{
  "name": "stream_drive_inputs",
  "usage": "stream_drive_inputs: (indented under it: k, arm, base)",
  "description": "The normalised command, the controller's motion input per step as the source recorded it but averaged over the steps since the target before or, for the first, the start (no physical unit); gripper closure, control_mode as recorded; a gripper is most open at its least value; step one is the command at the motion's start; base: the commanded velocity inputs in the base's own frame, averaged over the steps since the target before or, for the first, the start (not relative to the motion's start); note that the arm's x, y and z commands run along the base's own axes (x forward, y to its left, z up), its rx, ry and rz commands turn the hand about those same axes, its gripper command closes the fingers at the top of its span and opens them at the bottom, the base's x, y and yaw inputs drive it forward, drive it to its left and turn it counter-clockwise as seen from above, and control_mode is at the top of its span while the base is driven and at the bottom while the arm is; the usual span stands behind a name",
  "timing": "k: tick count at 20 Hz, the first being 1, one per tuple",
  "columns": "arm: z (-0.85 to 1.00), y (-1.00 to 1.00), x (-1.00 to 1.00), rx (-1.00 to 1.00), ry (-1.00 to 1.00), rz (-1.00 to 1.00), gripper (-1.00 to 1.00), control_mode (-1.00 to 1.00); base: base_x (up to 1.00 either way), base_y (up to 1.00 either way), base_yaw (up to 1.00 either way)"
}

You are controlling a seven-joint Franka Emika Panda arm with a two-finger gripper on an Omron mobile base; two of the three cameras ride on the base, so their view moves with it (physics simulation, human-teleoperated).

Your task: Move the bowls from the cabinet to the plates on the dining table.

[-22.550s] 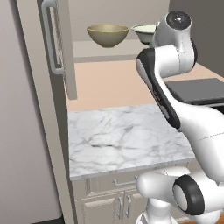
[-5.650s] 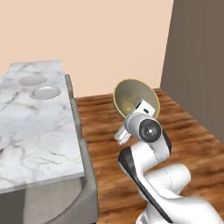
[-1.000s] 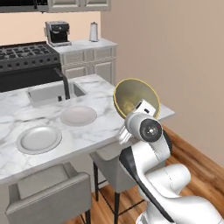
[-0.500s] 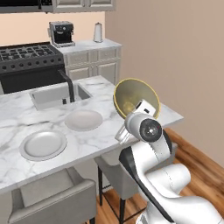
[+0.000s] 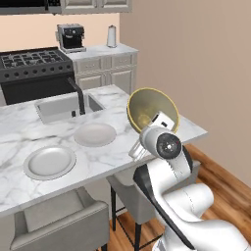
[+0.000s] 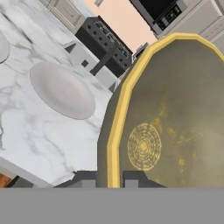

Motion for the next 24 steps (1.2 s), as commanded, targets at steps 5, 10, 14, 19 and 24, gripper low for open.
stream_drive_inputs:
  k: [5, 10, 14, 19, 24]
  arm:
    - [0.00, 0.00, 0.00, 0.00, 0.00, 0.00, 1.00, 1.00]
    - [0.00, 0.00, 0.07, 0.00, 0.00, 0.00, 1.00, -1.00]
    - [0.00, 0.00, 0.48, 0.00, 0.02, 0.00, 1.00, -1.00]
    - [0.00, 0.00, 0.66, 0.00, 0.08, 0.00, 1.00, -1.00]
    - [-0.10, 0.08, 0.59, -0.01, 0.15, 0.00, 1.00, -1.00]
  base:
    - [0.02, 0.00, 0.00]
    - [0.03, 0.00, 0.00]
    - [0.00, 0.00, 0.00]
    - [0.00, 0.00, 0.00]
    - [0.00, 0.00, 0.00]
